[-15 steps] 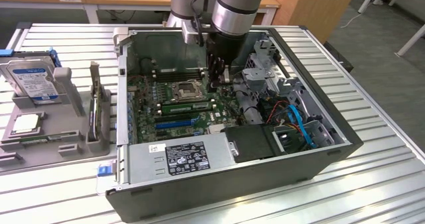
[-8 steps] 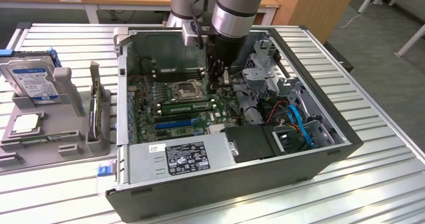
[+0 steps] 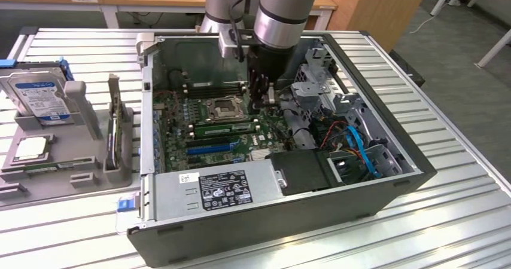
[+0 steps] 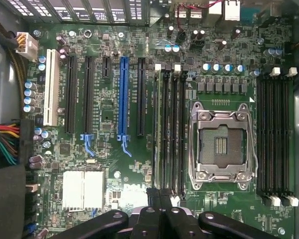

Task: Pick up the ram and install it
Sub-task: 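Press down the ram until it locks into place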

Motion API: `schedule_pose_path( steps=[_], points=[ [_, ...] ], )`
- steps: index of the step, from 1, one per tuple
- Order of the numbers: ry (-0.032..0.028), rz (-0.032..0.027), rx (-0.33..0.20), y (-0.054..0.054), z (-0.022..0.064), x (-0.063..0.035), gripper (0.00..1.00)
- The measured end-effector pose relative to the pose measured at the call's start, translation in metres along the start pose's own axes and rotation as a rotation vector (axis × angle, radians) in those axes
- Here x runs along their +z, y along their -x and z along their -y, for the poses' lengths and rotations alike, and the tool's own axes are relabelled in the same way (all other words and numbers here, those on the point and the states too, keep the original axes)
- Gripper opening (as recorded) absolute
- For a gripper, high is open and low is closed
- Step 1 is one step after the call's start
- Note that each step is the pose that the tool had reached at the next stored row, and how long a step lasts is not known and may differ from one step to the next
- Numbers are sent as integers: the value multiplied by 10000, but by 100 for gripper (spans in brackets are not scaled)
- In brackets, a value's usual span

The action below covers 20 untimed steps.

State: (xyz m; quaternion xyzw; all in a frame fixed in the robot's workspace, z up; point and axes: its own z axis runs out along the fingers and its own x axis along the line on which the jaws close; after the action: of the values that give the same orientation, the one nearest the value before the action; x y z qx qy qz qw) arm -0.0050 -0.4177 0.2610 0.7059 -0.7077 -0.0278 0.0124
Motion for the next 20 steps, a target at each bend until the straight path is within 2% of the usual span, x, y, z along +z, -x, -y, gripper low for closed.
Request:
schedule_pose_path(
  steps=[20],
  points=[
    [1, -1, 0, -2, 6, 114, 10]
  ],
)
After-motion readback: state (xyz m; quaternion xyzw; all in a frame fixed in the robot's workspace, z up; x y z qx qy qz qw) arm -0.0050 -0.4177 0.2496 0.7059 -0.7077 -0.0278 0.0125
